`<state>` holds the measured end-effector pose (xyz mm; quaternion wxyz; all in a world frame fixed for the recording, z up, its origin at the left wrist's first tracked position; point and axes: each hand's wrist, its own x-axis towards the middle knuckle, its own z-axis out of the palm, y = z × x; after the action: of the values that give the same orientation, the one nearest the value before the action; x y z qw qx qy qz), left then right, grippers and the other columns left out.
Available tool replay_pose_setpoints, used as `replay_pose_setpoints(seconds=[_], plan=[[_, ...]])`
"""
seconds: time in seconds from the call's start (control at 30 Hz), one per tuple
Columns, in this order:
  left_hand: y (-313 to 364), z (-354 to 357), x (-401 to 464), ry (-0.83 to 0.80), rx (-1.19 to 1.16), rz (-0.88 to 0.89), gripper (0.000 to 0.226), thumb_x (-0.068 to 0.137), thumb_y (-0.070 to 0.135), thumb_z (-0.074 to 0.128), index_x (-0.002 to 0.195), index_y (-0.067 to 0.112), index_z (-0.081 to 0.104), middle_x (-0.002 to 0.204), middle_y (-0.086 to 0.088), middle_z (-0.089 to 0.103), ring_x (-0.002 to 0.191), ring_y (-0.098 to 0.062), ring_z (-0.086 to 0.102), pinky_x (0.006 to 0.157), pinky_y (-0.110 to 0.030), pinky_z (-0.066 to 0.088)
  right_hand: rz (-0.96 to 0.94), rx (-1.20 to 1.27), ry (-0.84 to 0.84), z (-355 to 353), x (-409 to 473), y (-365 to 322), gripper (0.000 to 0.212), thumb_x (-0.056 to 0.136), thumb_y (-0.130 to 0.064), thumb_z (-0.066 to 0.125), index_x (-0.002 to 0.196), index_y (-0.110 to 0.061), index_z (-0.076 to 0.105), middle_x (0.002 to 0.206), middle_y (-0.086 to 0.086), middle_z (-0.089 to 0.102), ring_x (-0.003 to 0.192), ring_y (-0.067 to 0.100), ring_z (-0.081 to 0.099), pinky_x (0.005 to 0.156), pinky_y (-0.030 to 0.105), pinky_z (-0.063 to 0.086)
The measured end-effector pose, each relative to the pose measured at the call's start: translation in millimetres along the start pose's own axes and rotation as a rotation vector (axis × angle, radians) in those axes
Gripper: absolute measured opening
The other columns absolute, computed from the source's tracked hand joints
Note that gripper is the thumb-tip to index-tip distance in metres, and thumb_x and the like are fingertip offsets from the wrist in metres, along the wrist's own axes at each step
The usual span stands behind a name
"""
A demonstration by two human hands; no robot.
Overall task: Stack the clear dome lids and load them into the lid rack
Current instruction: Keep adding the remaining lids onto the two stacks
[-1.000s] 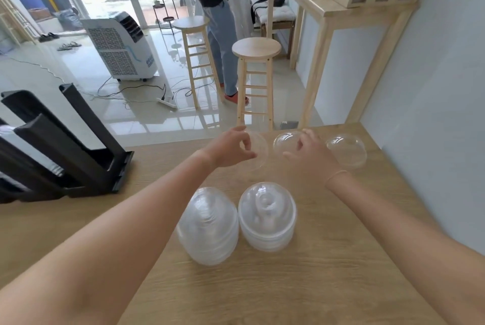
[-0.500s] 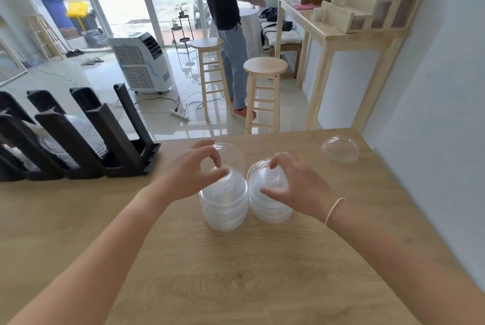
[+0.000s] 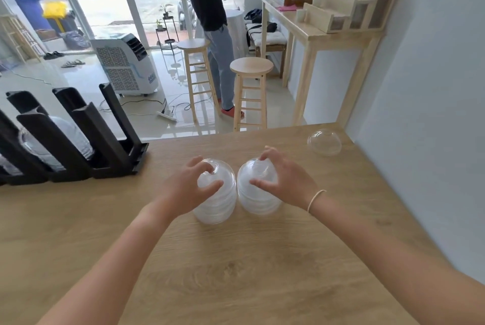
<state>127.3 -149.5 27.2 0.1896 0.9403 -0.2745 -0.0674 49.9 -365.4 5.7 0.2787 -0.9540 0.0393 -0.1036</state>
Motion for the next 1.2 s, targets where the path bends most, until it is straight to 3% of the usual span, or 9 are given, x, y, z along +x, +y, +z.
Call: replay_pose_setpoints(seconds=[0.13,0.2,0.37,0.57,0.67,0.9,1.07,1.2], plan=[[-2,6,2,-0.040,-0.046,-0.019,0.026,0.084,0.053,0.054,0.101,0.034,0.055,0.152,0.011,0.027,0.132,-0.019,0.040,0.093,-0.033,0.036,0.124,0.169,0.194,-21,23,29,0.044,0.082,-0.042,0.060,0.115,-0.015,0.048,0.129,0.005,0.050,0.120,0.020,0.047,0.091,0.025,0.033],[-1,8,3,-0.057,-0.036,-0.022,0.024,0.085,0.052,0.053,0.101,0.034,0.054,0.153,0.011,0.024,0.133,-0.020,0.038,0.096,-0.034,0.035,0.229,0.127,0.227,-31,39,57,0.046,0.085,-0.041,0.057,0.121,-0.014,0.047,0.131,0.008,0.049,0.121,0.023,0.046,0.094,0.029,0.035],[0,14,4,-0.112,-0.024,-0.030,0.018,0.089,0.050,0.047,0.098,0.035,0.046,0.156,0.009,0.014,0.136,-0.024,0.033,0.103,-0.040,0.035,0.519,-0.119,0.143,-35,72,131,0.060,0.082,-0.041,0.055,0.133,-0.015,0.038,0.142,0.011,0.035,0.127,0.035,0.038,0.104,0.044,0.036],[-3,17,4,-0.123,-0.022,-0.027,0.024,0.090,0.051,0.042,0.105,0.032,0.046,0.156,0.009,0.008,0.141,-0.022,0.024,0.107,-0.040,0.032,0.672,-0.238,0.011,-27,81,170,0.070,0.076,-0.041,0.060,0.136,-0.022,0.031,0.143,0.011,0.028,0.126,0.037,0.038,0.102,0.045,0.039],[-3,18,4,-0.119,-0.008,-0.023,0.027,0.090,0.052,0.042,0.107,0.032,0.046,0.156,0.009,0.008,0.141,-0.021,0.023,0.107,-0.041,0.033,0.658,-0.214,0.062,-23,83,170,0.064,0.076,-0.037,0.063,0.131,-0.016,0.037,0.138,0.012,0.033,0.123,0.037,0.042,0.100,0.045,0.041],[-1,18,6,-0.128,0.006,-0.027,0.028,0.089,0.053,0.041,0.108,0.033,0.046,0.156,0.010,0.007,0.141,-0.021,0.023,0.106,-0.042,0.035,0.543,-0.024,0.123,-8,66,142,0.036,0.075,-0.035,0.067,0.094,-0.012,0.047,0.127,0.012,0.042,0.098,0.027,0.050,0.083,0.033,0.040],[-1,17,5,-0.128,-0.005,-0.023,0.030,0.089,0.052,0.042,0.111,0.031,0.047,0.156,0.010,0.007,0.140,-0.020,0.025,0.105,-0.041,0.035,0.322,0.331,0.183,-31,46,64,0.041,0.077,-0.038,0.068,0.106,-0.015,0.048,0.123,0.007,0.049,0.104,0.015,0.045,0.084,0.029,0.035],[2,14,4,-0.130,-0.008,-0.016,0.031,0.090,0.051,0.043,0.111,0.029,0.048,0.156,0.009,0.009,0.138,-0.021,0.028,0.104,-0.039,0.036,0.135,0.356,0.018,-48,17,6,0.043,0.075,-0.039,0.070,0.108,-0.025,0.044,0.117,-0.004,0.047,0.110,0.011,0.044,0.090,0.030,0.039]])
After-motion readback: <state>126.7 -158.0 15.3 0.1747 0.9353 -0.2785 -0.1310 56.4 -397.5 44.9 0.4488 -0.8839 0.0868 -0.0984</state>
